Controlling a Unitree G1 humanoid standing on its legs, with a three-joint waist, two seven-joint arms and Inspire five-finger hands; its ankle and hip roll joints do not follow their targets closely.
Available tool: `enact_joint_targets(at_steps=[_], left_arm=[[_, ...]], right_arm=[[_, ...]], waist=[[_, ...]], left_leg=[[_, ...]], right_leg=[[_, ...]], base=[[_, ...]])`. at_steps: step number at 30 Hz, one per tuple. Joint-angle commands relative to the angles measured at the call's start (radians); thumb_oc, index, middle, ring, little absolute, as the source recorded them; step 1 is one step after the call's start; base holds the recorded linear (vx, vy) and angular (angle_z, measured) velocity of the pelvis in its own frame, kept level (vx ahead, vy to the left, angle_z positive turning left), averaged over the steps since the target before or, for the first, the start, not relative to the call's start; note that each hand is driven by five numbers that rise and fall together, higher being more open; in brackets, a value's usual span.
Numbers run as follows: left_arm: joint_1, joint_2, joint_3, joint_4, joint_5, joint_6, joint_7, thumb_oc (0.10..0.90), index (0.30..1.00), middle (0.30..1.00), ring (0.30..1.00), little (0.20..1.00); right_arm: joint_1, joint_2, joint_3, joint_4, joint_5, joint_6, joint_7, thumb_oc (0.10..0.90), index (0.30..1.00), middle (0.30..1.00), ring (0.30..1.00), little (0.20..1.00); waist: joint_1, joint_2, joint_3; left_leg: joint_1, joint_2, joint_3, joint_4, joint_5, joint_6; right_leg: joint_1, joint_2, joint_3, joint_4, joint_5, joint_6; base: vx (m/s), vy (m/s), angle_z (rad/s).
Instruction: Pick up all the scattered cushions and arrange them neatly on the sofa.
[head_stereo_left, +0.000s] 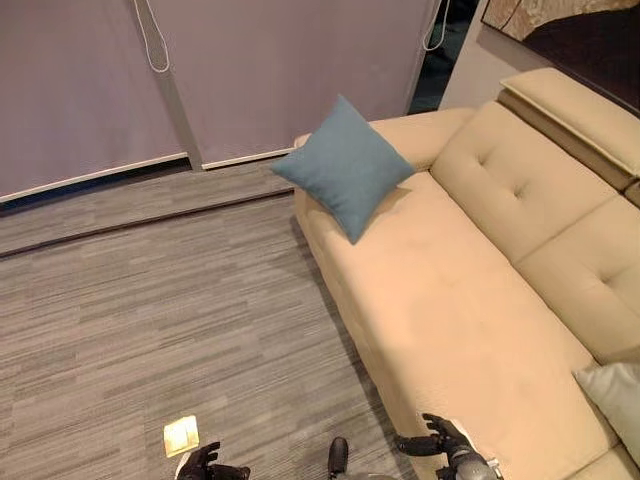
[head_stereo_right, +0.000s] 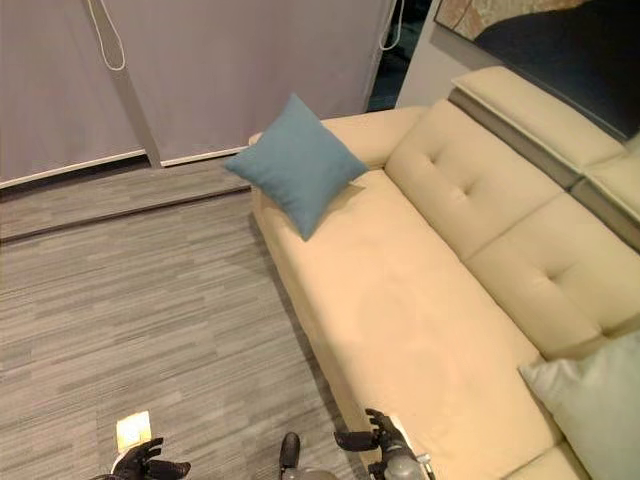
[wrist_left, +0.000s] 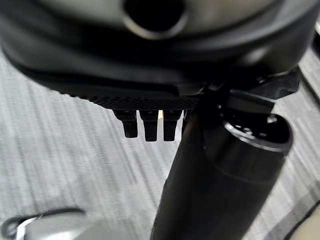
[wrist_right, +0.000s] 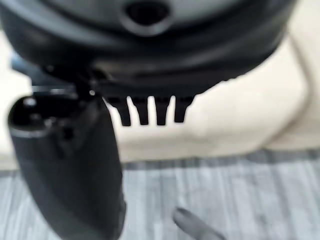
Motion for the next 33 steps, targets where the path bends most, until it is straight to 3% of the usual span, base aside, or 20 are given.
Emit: enact_joint_targets(at_steps=[1, 7, 12, 13, 15, 17, 21, 22, 27, 30, 32, 33], left_arm=[[-0.017, 0.054, -0.015, -0.031, 0.020, -0.012, 0.006, 0.800, 0.900, 0.900, 0.900, 0.900], [-0.009, 0.070, -0.013, -0.032, 0.021, -0.010, 0.002, 0.800, 0.900, 0.900, 0.900, 0.900], [0.001, 0.073, -0.009, -0.014, 0.034, -0.004, 0.001, 0.800, 0.900, 0.900, 0.900, 0.900], [-0.001, 0.075, -0.006, -0.015, 0.030, -0.005, 0.002, 0.800, 0.900, 0.900, 0.900, 0.900], [-0.004, 0.089, 0.005, -0.030, 0.021, -0.005, 0.011, 0.800, 0.900, 0.900, 0.900, 0.900], [0.000, 0.088, 0.007, -0.034, 0.016, -0.009, 0.015, 0.800, 0.900, 0.900, 0.900, 0.900], [0.000, 0.084, 0.012, -0.035, 0.008, -0.010, 0.012, 0.800, 0.900, 0.900, 0.900, 0.900], [-0.002, 0.080, 0.015, -0.026, 0.006, -0.012, 0.011, 0.800, 0.900, 0.900, 0.900, 0.900], [-0.005, 0.065, 0.011, -0.017, 0.015, -0.019, 0.010, 0.800, 0.900, 0.900, 0.900, 0.900], [0.001, 0.052, 0.009, -0.025, 0.008, -0.020, 0.007, 0.800, 0.900, 0.900, 0.900, 0.900], [0.005, 0.039, 0.000, -0.030, 0.003, -0.018, -0.001, 0.800, 0.900, 0.900, 0.900, 0.900], [0.005, 0.040, -0.003, -0.038, 0.003, -0.017, -0.003, 0.800, 0.900, 0.900, 0.900, 0.900]], right_arm=[[0.032, -0.049, 0.013, -0.004, 0.021, -0.011, -0.021, 0.800, 0.900, 0.900, 0.900, 0.900], [0.038, -0.035, 0.022, 0.011, 0.014, -0.005, -0.022, 0.800, 0.900, 0.900, 0.900, 0.900], [0.039, -0.010, 0.021, 0.018, -0.007, -0.003, -0.020, 0.800, 0.900, 0.900, 0.900, 0.900], [0.037, -0.007, 0.021, 0.018, -0.009, -0.002, -0.018, 0.800, 0.900, 0.900, 0.900, 0.900], [0.016, -0.003, 0.030, -0.016, -0.014, -0.003, -0.015, 0.800, 0.900, 0.900, 0.900, 0.900], [0.014, -0.006, 0.032, -0.034, -0.018, -0.006, -0.016, 0.800, 0.900, 0.900, 0.900, 0.900], [0.004, -0.019, 0.038, -0.048, -0.028, -0.005, -0.017, 0.800, 0.900, 0.900, 0.900, 0.900], [-0.002, -0.025, 0.038, -0.047, -0.035, 0.000, -0.014, 0.800, 0.900, 0.900, 0.900, 0.900], [0.013, -0.030, 0.037, -0.044, -0.036, -0.005, -0.014, 0.800, 0.900, 0.900, 0.900, 0.900], [0.027, -0.031, 0.024, -0.040, -0.031, -0.004, -0.015, 0.800, 0.900, 0.900, 0.900, 0.900], [0.043, -0.027, 0.008, -0.035, -0.006, -0.012, -0.015, 0.800, 0.900, 0.900, 0.900, 0.900], [0.045, -0.026, 0.007, -0.034, 0.003, -0.013, -0.015, 0.800, 0.900, 0.900, 0.900, 0.900]], waist=[[-0.003, -0.048, -0.007], [0.019, -0.053, -0.012], [0.025, -0.049, -0.033], [0.025, -0.046, -0.034], [0.020, -0.017, -0.018], [0.014, -0.001, -0.014], [-0.005, 0.014, -0.007], [-0.016, 0.010, -0.002], [-0.035, 0.012, -0.005], [-0.041, 0.018, -0.022], [-0.051, 0.018, -0.033], [-0.052, 0.008, -0.035]], left_leg=[[0.012, -0.006, 0.028, -0.256, 0.013, 0.050], [-0.056, 0.051, 0.059, -0.406, 0.139, 0.035], [0.017, 0.011, 0.054, -0.469, 0.112, 0.060], [0.032, 0.003, 0.055, -0.474, 0.101, 0.073], [0.082, -0.010, 0.058, -0.497, 0.080, 0.113], [0.123, -0.016, 0.053, -0.514, 0.063, 0.125], [0.191, -0.040, 0.031, -0.534, 0.025, 0.130], [0.213, -0.058, 0.014, -0.532, 0.010, 0.126], [0.258, -0.073, -0.010, -0.515, -0.030, 0.117], [0.275, -0.068, -0.026, -0.491, -0.021, 0.094], [0.254, -0.030, 0.011, -0.370, 0.031, 0.024], [0.223, -0.012, 0.033, -0.303, 0.065, 0.009]], right_leg=[[0.025, -0.059, 0.022, 0.072, -0.114, 0.182], [0.085, -0.043, 0.014, 0.076, -0.175, 0.177], [0.090, -0.060, 0.026, 0.186, -0.187, 0.210], [0.072, -0.069, 0.032, 0.237, -0.172, 0.224], [-0.033, -0.101, 0.030, 0.458, -0.077, 0.266], [-0.083, -0.112, 0.016, 0.499, -0.067, 0.260], [-0.147, -0.114, -0.035, 0.362, -0.082, 0.236], [-0.175, -0.120, -0.064, 0.256, -0.060, 0.245], [-0.151, -0.099, -0.045, 0.195, -0.061, 0.243], [-0.137, -0.083, -0.042, 0.194, -0.062, 0.229], [-0.058, -0.060, -0.056, 0.139, -0.077, 0.199], [-0.039, -0.062, -0.060, 0.126, -0.082, 0.189]], base=[[0.28, 0.022, -0.04], [0.25, 0.103, 0.12], [0.24, 0.204, -0.23], [0.18, 0.219, -0.24], [0.28, 0.329, -0.08], [0.24, 0.186, -0.01], [0.29, 0.062, -0.14], [0.29, 0.014, -0.08], [0.26, -0.014, 0.11], [0.27, -0.063, 0.41], [0.26, -0.126, 0.50], [0.16, -0.119, 0.41]])
